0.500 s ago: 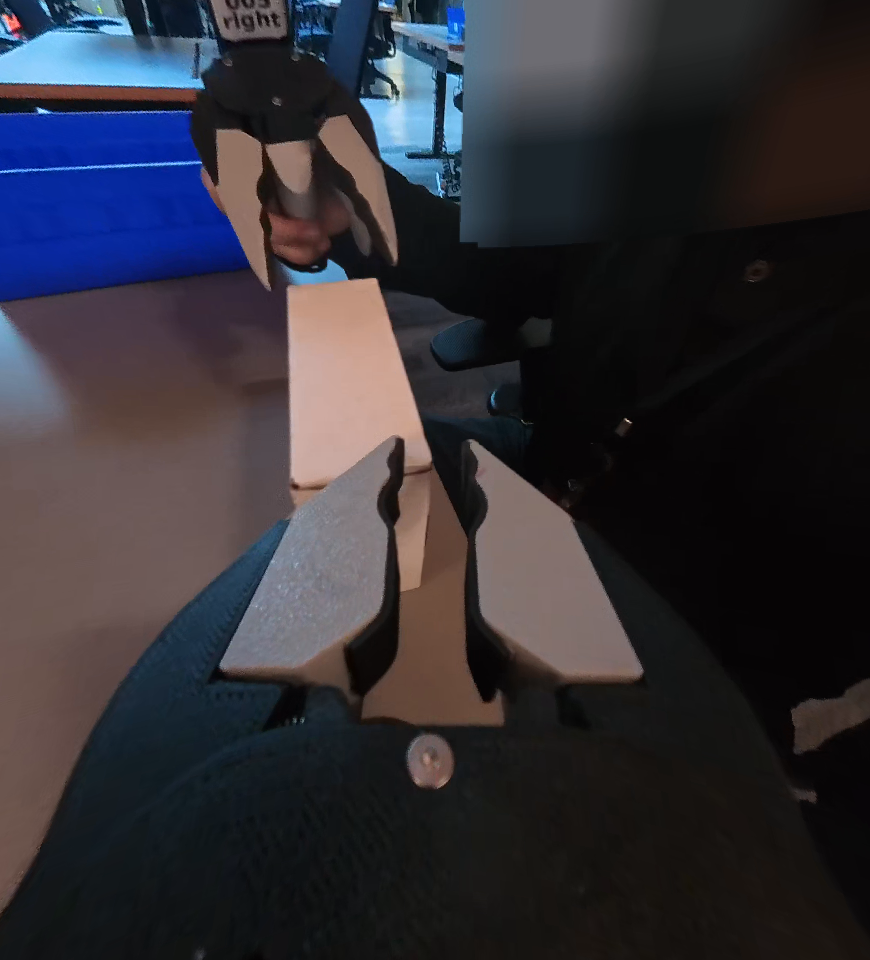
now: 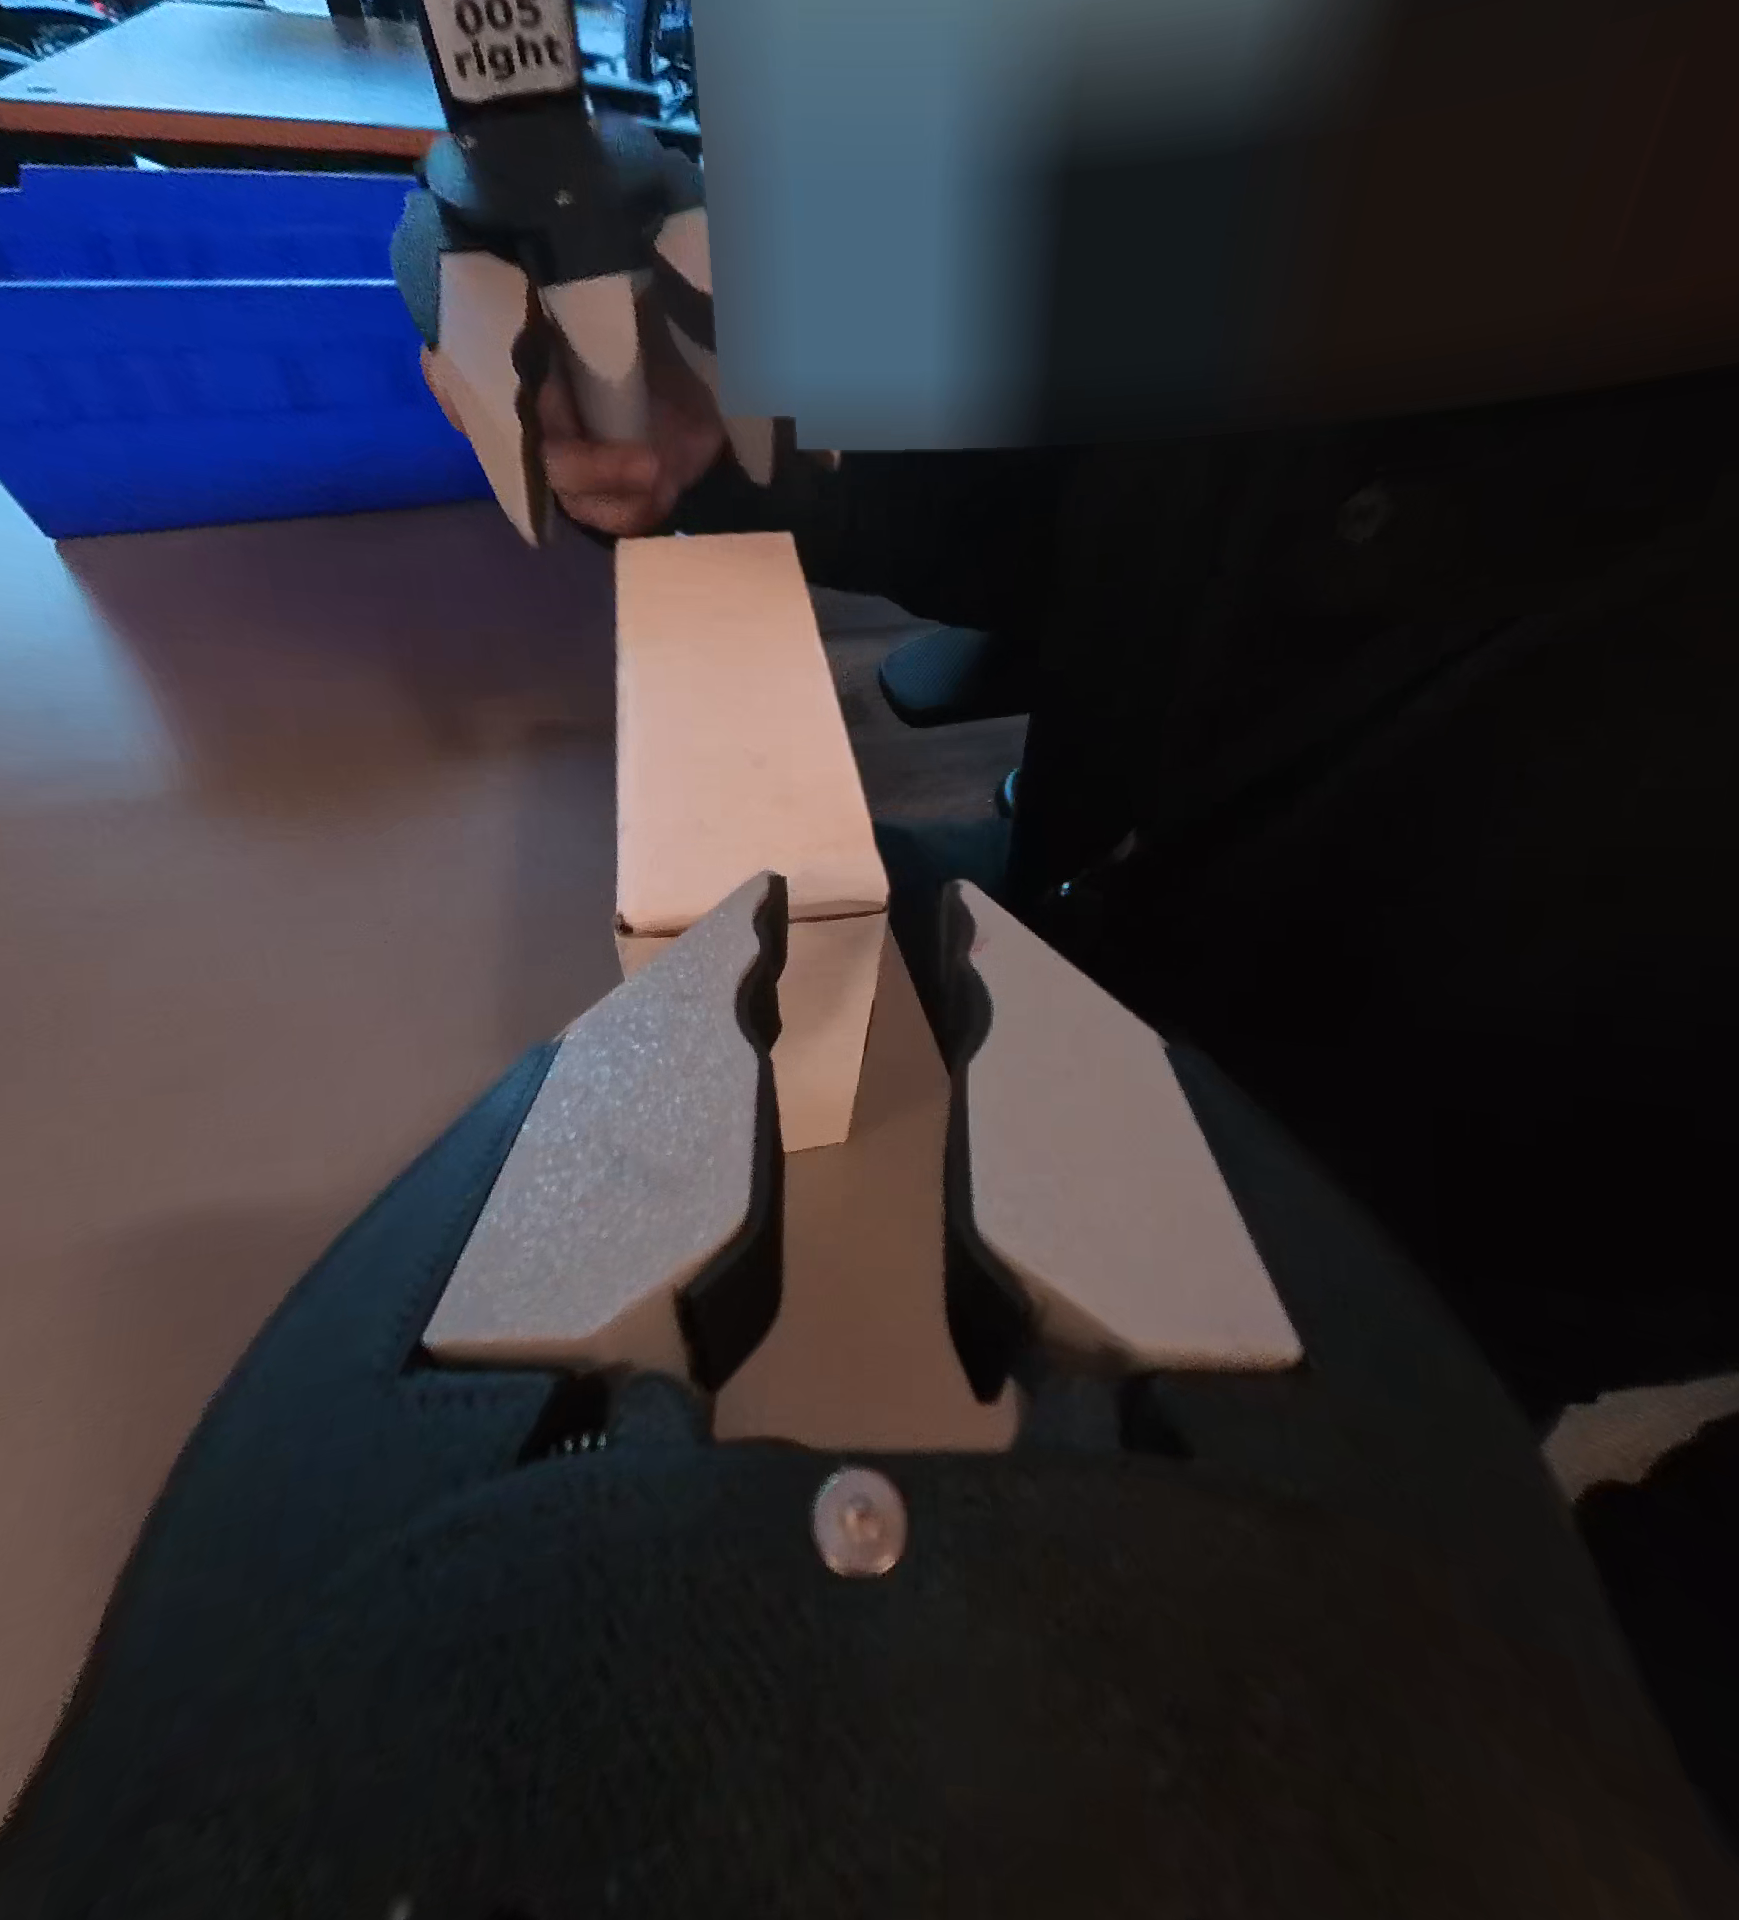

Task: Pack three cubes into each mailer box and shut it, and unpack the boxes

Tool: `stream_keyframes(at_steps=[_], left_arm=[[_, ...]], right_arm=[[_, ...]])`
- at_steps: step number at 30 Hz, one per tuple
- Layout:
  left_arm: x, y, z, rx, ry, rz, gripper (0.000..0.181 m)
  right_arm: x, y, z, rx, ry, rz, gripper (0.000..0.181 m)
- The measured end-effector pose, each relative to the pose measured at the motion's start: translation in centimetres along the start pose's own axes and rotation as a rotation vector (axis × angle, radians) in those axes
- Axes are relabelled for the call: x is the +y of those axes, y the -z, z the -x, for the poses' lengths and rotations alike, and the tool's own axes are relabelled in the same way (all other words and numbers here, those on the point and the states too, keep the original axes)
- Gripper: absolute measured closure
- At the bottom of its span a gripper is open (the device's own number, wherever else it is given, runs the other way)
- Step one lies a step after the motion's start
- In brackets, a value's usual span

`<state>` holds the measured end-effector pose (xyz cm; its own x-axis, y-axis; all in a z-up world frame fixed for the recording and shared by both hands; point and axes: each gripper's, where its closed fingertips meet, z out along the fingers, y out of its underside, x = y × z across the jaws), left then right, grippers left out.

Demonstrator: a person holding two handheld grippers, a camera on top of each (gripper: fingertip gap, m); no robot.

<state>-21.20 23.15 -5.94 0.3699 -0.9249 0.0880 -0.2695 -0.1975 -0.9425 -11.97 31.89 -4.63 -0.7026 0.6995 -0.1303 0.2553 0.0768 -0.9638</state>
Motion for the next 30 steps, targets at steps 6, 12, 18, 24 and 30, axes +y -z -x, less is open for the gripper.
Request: stream_keyframes(at_steps=[6,12,18,24,30], left_arm=[[0.2,1.2,0.6,-0.003,0.07,-0.026,0.152],[1.0,1.9,1.8,-0.031,0.131,-0.037,0.146],[5.3,0.9,2.4,-0.067,0.169,0.187,0.135],[6.8,1.6,5.6,-0.258,0.316,0.26,0.138],[6.8,4.5,8.5,-0.486,0.397,0.21,0.138]], right_arm=[[-2.5,-0.2,-0.7,0.157,-0.041,0.065,0.086],[-3.8,-4.4,0.5,0.198,-0.036,0.268,0.103],[-1.3,-7.4,-1.0,0.313,-0.051,0.648,0.104],[3.6,-8.1,-2.5,0.313,-0.096,1.011,0.117],[2.9,-7.2,-3.7,0.456,0.059,1.035,0.117]])
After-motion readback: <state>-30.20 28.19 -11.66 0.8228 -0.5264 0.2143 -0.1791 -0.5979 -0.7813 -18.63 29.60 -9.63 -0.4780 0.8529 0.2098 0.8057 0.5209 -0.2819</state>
